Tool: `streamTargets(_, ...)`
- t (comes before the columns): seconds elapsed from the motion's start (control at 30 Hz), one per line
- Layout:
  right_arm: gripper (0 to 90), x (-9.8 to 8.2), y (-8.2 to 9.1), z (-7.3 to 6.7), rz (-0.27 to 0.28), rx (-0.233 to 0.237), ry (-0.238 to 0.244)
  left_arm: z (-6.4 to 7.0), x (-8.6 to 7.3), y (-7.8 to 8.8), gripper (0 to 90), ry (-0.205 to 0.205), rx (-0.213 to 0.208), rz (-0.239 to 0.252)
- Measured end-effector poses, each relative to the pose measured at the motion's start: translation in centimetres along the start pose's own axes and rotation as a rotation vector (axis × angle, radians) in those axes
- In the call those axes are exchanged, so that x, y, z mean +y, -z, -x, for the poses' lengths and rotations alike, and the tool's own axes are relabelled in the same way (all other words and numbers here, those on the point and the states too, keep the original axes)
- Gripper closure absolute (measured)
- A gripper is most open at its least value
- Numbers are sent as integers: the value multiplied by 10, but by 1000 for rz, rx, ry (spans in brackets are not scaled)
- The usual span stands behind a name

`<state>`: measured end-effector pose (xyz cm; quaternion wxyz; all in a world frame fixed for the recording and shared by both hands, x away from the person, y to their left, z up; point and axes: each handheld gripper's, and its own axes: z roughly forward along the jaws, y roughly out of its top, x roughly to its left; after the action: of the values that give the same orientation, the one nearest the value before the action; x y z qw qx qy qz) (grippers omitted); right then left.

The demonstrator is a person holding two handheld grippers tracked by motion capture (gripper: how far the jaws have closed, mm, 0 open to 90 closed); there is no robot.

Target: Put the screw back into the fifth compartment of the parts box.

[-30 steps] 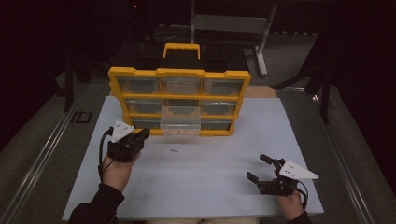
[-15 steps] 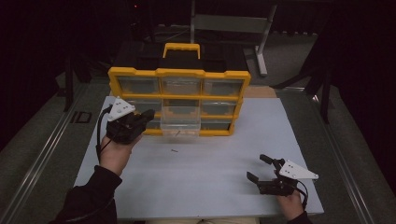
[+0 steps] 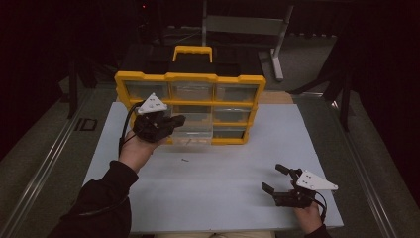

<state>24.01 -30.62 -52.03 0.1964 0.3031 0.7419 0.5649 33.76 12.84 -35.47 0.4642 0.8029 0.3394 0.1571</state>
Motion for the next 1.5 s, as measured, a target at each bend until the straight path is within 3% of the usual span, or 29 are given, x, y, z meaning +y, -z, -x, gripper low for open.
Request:
streamTargets(0.17,136,0,0,0,1,0,2,-6,4,-6,884,-15,-43,-35)
streamTargets(0.2,136,0,0,0,0,1,1,-9,5,-8,884,-21,-68,-47)
streamTargets(0.4,136,0,0,0,-3,2,1,-13,6,-17,883,-56,-90,-106)
streamTargets(0.53,137,0,0,0,-2,3,1,-18,5,-22,883,-58,-101,-139)
streamTargets(0.8,136,0,0,0,-6,6,-1,-23,7,-26,882,-68,-127,-168)
streamTargets(1.1,136,0,0,0,-7,6,0,-22,8,-24,825,-67,-119,-154)
streamTargets(1.13,136,0,0,0,-7,7,-1,-19,9,-22,816,-79,-133,-142)
streamTargets(1.3,136,0,-1,0,-7,7,0,-16,13,-18,687,-76,-120,-134)
streamTargets(1.5,136,0,-1,0,-8,7,0,-12,15,-4,516,-65,-134,-67)
